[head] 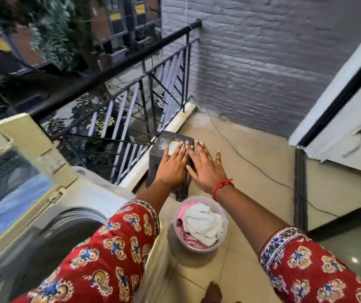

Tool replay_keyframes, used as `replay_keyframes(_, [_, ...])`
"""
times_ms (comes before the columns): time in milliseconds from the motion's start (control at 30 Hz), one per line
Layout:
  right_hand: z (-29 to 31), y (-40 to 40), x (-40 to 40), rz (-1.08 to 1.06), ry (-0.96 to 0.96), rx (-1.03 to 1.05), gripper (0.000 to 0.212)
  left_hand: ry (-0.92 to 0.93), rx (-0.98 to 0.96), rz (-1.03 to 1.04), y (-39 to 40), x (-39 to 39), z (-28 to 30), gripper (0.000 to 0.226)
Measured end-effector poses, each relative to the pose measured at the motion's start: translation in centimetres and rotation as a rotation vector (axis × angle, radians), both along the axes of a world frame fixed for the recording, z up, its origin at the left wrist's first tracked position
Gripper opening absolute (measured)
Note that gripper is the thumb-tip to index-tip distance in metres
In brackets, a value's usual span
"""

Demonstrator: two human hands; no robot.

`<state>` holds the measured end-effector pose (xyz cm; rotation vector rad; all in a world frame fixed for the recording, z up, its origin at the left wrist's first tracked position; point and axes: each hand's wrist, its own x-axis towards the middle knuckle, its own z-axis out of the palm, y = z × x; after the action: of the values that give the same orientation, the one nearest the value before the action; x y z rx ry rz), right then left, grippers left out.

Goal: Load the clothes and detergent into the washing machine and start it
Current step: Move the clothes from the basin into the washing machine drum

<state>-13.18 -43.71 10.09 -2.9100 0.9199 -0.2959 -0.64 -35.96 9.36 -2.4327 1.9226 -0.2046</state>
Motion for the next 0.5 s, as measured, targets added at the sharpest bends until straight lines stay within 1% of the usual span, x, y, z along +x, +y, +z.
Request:
replay_keyframes(133, [-2.3,-2.5,-2.8,-0.036,0.026,0.038,0.061,0.003,0.053,-0.054,-3.2,-2.5,-2.4,0.064])
replay_keyframes(267, [-5.6,-5.1,-5.4,-0.039,0.079,0.114,0.065,0.041,0.09,-0.075,-5.8,-4.8,-6.4,0.065])
replay_keyframes(367, [-8.6,-6.7,-7.1,-0.027,0.151,0.182,0.07,0.07,0.177,-0.083,-7.0,-6.3,-9.7,0.065])
replay_keyframes(500, [-13.5,-9.1,-8.9,-0.002,0.226,0.24,0.076,0.125,0.289,-0.033,-8.5,-7.7,-14.3,0.072])
